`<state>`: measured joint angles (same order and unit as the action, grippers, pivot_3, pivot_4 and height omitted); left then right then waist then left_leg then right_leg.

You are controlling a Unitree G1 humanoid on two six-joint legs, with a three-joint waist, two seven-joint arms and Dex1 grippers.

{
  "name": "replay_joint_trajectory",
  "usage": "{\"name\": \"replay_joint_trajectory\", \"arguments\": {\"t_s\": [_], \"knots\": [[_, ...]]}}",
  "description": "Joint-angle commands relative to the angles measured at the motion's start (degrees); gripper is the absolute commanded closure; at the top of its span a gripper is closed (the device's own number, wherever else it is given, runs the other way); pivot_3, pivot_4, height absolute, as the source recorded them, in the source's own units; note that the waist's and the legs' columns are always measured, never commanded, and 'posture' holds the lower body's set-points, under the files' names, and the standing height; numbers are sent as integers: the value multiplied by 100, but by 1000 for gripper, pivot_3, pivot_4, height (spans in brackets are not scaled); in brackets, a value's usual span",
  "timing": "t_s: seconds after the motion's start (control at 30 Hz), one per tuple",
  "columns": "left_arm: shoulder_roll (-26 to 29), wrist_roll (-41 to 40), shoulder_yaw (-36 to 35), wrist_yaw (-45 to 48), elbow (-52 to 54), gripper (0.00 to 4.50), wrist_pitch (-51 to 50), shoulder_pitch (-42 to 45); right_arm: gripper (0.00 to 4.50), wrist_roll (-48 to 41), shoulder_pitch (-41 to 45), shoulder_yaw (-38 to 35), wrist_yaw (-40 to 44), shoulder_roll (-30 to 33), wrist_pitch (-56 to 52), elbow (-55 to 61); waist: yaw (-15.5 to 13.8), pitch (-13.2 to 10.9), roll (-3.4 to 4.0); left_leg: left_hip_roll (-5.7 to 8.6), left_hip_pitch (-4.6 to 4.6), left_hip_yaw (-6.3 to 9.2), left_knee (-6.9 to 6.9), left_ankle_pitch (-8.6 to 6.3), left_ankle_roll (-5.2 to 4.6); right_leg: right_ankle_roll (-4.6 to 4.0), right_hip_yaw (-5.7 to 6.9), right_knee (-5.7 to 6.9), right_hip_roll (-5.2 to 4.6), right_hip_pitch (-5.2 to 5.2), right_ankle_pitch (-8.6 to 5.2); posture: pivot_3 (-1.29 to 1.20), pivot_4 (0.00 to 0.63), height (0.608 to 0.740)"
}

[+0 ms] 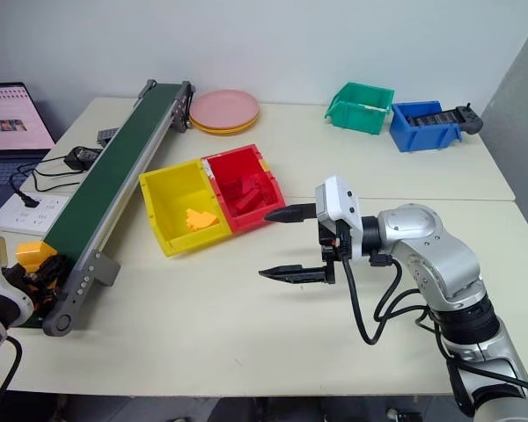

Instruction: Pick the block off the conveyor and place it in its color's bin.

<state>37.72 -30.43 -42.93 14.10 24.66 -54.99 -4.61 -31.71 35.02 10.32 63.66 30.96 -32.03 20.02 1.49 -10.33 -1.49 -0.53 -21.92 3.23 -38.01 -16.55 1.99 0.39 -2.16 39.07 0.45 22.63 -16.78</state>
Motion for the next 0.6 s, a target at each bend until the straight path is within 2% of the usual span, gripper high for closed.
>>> {"name": "replay_joint_trajectory", "arguments": {"t_s": [0.03, 0.2, 0.23, 0.3, 0.4, 0.6], "knots": [[235, -161, -112, -84, 614, 2970, -95, 406, 0, -114, 195, -124, 58, 16, 48, 8, -18, 0, -1, 0, 0, 1, -1, 0, 0, 0, 2, 0, 0, -2, 0, 0, 150, 740], [434, -386, 309, -42, 846, 2970, -327, 1001, 0, -126, 235, -254, 39, 104, 47, -27, -2, -1, 1, 2, 2, -2, -2, 1, 1, 0, -1, -1, 1, -3, 3, 0, 150, 740], [426, -418, 638, -65, 795, 2970, -351, 1358, 0, -83, 235, -315, 16, 182, 63, -42, -6, 0, 0, 3, 1, -1, -2, 1, 1, 0, 0, 0, 1, -3, 3, 0, 150, 740], [260, -368, 1284, -179, 494, 2970, -316, 2100, 0, 36, 194, -414, -25, 374, 117, -28, -78, -3, 0, 5, 0, 1, -3, 1, 1, 0, 3, 0, 0, -5, 3, 0, 150, 740], [27, -11, 2016, -226, -103, 2970, -29, 2681, 0, 106, 102, -468, -144, 566, 54, 95, -118, -3, -3, 10, 0, 1, -9, 1, 2, 8, 0, -3, 0, -12, 8, 0, 150, 740], [-309, 538, 2812, -218, -1036, 2970, 534, 3326, 0, -24, -52, -616, -524, 695, -301, 434, -82, -3, -3, 0, -10, -14, -8, 2, 2, 10, -13, -2, 10, 8, 9, 0, 150, 740]]}}
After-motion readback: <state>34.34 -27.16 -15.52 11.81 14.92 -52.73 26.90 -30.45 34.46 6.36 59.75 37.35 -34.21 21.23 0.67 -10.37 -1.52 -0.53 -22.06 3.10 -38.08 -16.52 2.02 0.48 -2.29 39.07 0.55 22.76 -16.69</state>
